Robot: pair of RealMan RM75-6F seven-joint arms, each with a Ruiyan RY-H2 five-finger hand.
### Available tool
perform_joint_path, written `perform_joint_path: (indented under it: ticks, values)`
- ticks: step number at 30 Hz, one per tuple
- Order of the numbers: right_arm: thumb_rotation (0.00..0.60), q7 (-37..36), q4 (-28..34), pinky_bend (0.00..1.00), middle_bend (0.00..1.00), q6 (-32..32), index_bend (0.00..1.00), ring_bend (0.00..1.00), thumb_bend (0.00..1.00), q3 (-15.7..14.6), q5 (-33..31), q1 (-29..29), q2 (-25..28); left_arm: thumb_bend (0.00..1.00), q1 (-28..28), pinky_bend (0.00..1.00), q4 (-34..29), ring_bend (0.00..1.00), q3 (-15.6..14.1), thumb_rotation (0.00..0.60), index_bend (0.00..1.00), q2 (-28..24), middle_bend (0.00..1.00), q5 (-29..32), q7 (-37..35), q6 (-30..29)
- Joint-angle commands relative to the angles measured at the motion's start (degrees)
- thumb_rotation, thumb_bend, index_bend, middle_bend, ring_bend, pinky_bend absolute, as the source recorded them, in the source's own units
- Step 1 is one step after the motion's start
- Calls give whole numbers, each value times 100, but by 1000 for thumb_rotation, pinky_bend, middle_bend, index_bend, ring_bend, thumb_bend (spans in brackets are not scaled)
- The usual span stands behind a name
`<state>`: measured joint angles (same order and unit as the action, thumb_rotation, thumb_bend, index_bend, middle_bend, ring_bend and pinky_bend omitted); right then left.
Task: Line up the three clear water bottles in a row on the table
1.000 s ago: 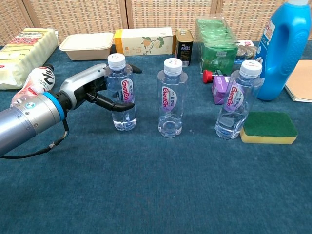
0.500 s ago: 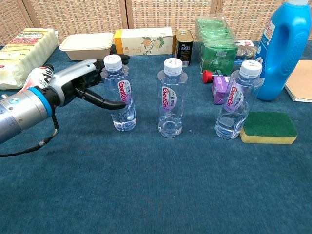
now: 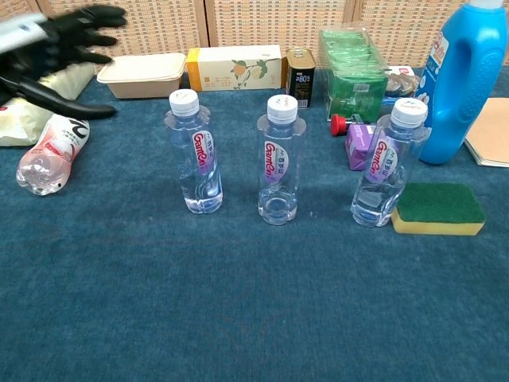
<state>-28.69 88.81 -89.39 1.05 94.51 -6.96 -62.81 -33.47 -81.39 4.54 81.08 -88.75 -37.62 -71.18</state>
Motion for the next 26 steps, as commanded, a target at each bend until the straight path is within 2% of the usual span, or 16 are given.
perform_joint_path:
  ticks: [1,5,10,14,17,26]
  values:
    - [600,247,103,94,63,81,113,8,0,-5,-55,4,-17,155,522,53,-700,0,-123,600,0,-938,0,-60,744,-606]
    - [600,634,217,79,55,222,113,5,0,1,-169,-7,-38,155,1257,50,-894,0,-353,600,0,-1663,0,13,1273,-1363]
    - [600,1349,397,50,41,310,113,0,0,53,-378,22,-72,157,2032,49,-878,0,-717,600,0,-2105,0,305,1694,-1739]
    - [600,1888,500,14,26,245,113,0,0,139,-550,78,-144,158,2359,49,-843,0,-828,600,0,-2149,0,397,1729,-1879]
    - [600,2571,500,0,15,25,109,0,0,334,-812,158,-366,158,2595,50,-945,0,-921,600,0,-2321,0,376,1819,-1995]
    - [600,3197,594,0,4,102,103,0,0,448,-1086,153,-581,158,2854,50,-941,0,-893,600,0,-2403,0,22,1840,-2307]
